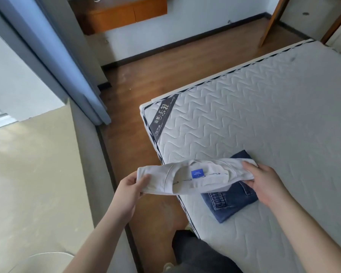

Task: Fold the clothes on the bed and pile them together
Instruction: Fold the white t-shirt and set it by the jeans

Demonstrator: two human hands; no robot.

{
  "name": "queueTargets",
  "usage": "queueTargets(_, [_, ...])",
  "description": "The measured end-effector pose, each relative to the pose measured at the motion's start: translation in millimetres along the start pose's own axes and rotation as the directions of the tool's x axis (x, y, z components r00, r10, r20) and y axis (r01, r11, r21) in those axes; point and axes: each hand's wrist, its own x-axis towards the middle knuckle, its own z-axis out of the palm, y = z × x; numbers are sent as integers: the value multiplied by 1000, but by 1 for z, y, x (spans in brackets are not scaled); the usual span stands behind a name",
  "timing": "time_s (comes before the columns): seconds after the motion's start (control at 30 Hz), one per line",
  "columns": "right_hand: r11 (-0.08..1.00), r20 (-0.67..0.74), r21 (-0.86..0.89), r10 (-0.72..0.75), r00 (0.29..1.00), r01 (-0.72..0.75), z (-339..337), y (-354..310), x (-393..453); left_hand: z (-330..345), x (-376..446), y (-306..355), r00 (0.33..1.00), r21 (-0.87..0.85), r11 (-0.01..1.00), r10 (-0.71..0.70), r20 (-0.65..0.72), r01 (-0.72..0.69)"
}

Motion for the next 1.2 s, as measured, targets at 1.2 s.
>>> queueTargets(1.2, [891,-159,-451,-31,987,-45,146,-109,465,49,411,19,943,-200,957,-253,-218,210])
